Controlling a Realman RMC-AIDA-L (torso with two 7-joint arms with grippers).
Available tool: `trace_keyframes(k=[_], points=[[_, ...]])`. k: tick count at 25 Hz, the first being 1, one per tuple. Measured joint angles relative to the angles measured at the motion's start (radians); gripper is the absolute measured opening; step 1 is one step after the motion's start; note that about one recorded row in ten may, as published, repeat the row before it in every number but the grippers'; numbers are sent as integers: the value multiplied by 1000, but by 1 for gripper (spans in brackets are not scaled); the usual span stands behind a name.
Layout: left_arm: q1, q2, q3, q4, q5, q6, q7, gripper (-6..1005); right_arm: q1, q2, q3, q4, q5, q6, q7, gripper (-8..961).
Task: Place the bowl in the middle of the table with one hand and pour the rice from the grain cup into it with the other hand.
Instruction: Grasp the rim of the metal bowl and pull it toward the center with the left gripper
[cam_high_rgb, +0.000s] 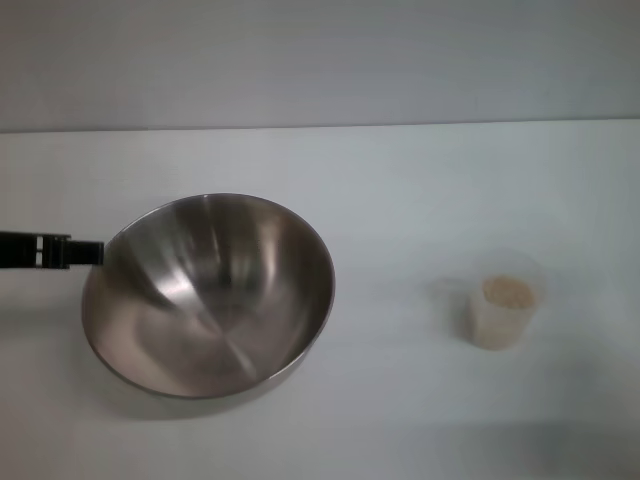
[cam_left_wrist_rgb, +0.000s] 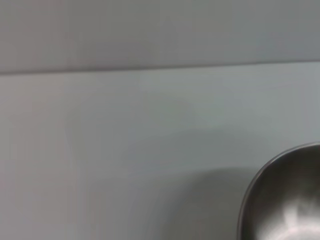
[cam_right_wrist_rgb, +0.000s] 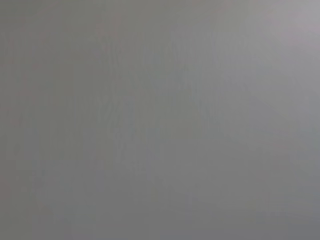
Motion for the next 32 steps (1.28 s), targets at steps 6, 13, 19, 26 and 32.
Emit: trace_keyframes(k=[6,13,19,26,32], points=[[-15,0,4,75,-3,27,1,721,0,-1,4,-1,-1,-1,-3,655],[-34,-1,7,144,-5,44,9,706,2,-3,5,-8,1,-1,-5,655],[-51,-3,19,181,-6,44,12,694,2,-3,7,-9,1,3,-5,655],[-66,-3,20,222,-6,48,10,679,-4,-3,8,-9,1,-1,-6,655],[-68,-4,26,228,-6,52,5,667,-8,-3,8,-10,1,-1,-6,655]])
